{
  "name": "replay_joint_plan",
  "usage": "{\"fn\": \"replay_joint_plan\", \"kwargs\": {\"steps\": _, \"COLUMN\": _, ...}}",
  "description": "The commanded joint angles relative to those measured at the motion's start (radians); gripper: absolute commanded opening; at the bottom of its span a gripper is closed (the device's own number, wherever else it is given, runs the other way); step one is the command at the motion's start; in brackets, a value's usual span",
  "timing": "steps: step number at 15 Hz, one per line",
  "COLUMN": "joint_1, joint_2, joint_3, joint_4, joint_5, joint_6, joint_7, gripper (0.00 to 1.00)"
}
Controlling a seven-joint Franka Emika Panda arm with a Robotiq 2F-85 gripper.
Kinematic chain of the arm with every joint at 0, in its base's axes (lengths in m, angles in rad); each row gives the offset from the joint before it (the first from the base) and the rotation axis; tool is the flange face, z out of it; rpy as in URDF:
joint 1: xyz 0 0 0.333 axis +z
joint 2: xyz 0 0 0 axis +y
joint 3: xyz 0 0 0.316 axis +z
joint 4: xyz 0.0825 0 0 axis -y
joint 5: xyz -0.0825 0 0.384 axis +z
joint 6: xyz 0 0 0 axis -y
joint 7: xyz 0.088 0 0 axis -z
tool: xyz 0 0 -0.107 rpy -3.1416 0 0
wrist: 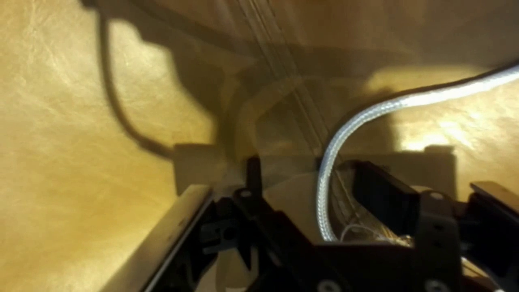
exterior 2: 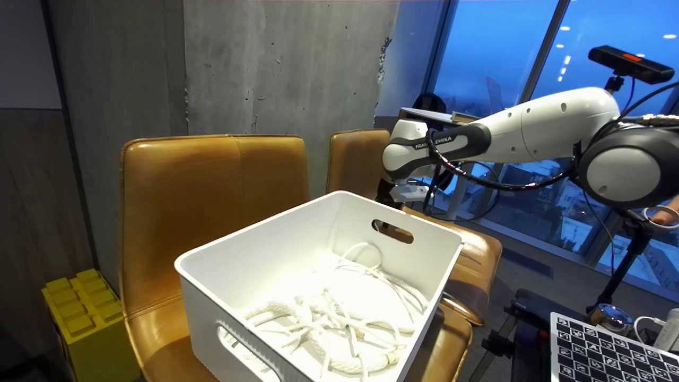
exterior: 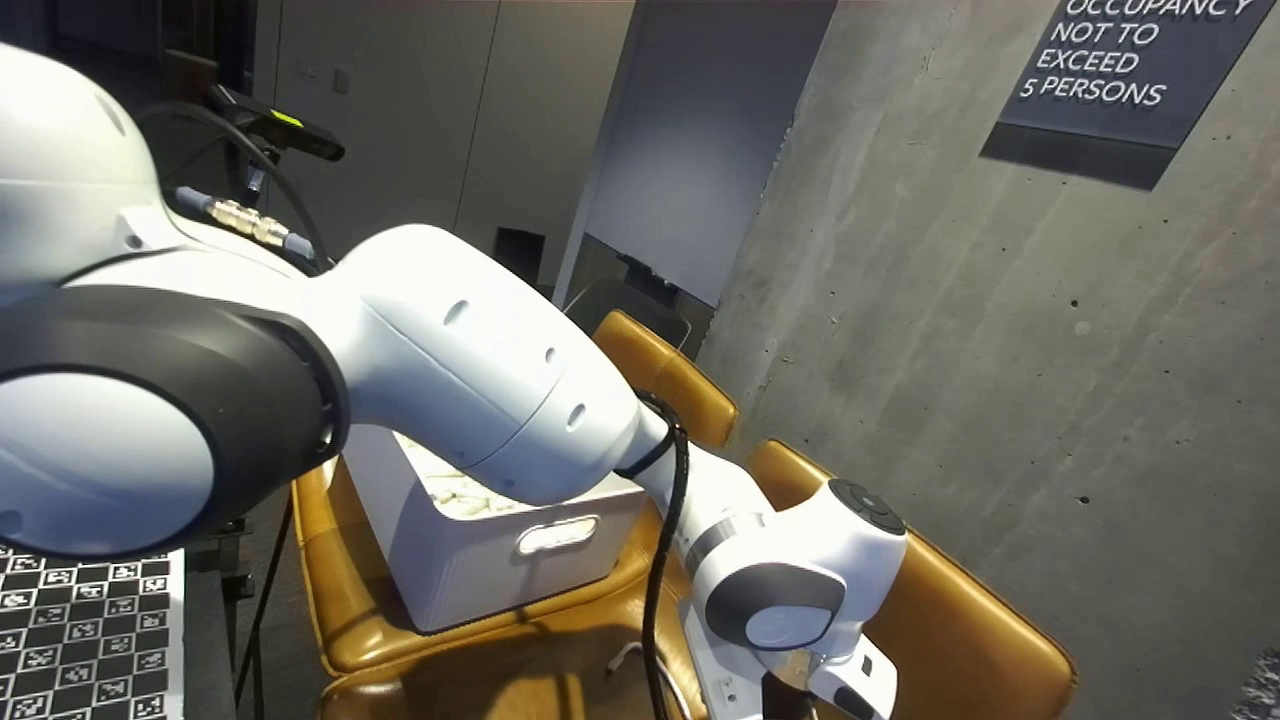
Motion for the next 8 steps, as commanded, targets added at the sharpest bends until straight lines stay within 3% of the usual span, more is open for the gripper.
{"fn": "replay_joint_plan", "kwargs": {"steps": 1, "joint_1": -0.026, "joint_2": 0.071, "joint_3": -0.006, "joint_4": 0.114, "joint_5": -0.051, "joint_6": -0.051, "joint_7": 0.021, "gripper": 0.28}}
{"fn": "replay_joint_plan", "kwargs": {"steps": 5, "joint_1": -0.038, "joint_2": 0.082, "joint_3": -0.024, "joint_4": 0.127, "joint_5": -0.054, "joint_6": -0.058, "joint_7": 0.013, "gripper": 0.01}}
{"fn": "replay_joint_plan", "kwargs": {"steps": 8, "joint_1": -0.040, "joint_2": 0.065, "joint_3": -0.018, "joint_4": 0.119, "joint_5": -0.051, "joint_6": -0.069, "joint_7": 0.001, "gripper": 0.03}}
